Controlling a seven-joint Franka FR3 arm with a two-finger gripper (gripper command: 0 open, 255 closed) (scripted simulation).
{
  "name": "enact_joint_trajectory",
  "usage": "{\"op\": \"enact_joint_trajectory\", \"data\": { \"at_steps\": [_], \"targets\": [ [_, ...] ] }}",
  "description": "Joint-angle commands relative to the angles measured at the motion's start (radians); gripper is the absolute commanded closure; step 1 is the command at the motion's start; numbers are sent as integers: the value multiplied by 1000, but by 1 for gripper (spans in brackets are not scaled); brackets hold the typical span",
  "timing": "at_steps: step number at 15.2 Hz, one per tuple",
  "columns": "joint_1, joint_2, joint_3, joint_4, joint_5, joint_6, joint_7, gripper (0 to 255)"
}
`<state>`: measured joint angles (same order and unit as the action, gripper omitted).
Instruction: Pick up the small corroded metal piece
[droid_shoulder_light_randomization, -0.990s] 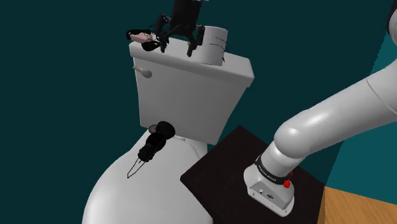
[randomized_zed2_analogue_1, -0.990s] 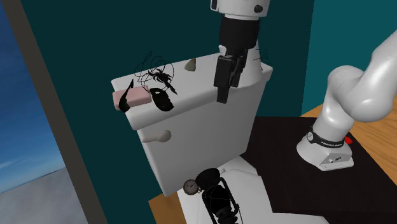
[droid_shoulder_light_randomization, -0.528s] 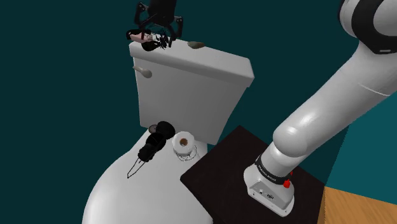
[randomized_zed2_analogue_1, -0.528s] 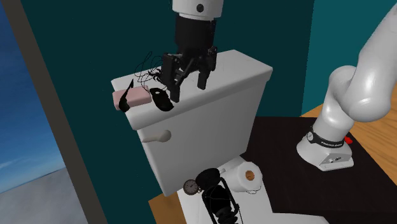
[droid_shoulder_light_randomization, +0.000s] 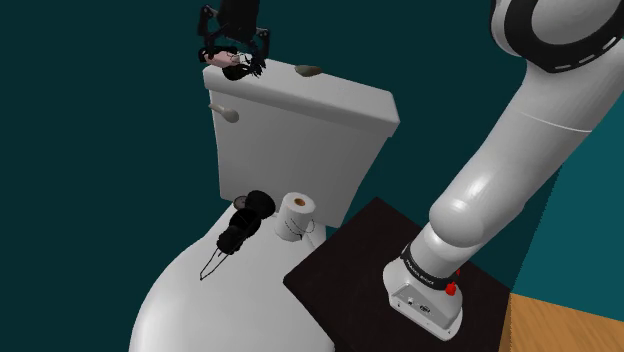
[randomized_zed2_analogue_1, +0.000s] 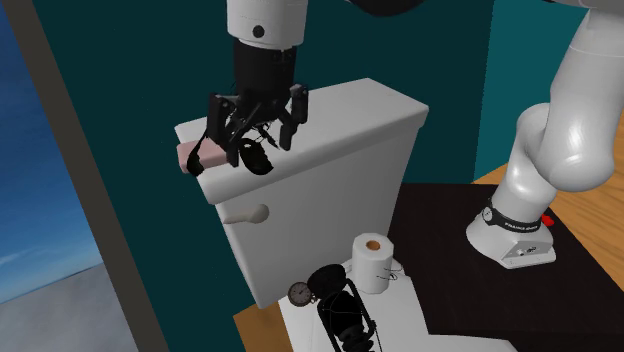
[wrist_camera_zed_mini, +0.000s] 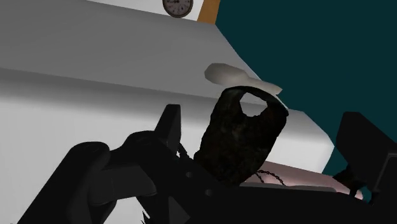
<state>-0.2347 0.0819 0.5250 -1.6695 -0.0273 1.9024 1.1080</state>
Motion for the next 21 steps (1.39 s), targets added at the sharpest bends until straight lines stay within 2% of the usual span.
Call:
{"op": "enact_joint_trajectory", "data": {
  "at_steps": [1,5,6,15,21],
  "targets": [
    [0,0,0,-25,-1,26,2,0],
    [-1,0,-1,-59,-1,60,2,0],
    [0,2,0,-55,-2,58,3,255],
    [-1,0,-1,-59,-1,60,2,255],
    [1,3,1,24,-2,-21,4,255]
  ]
}}
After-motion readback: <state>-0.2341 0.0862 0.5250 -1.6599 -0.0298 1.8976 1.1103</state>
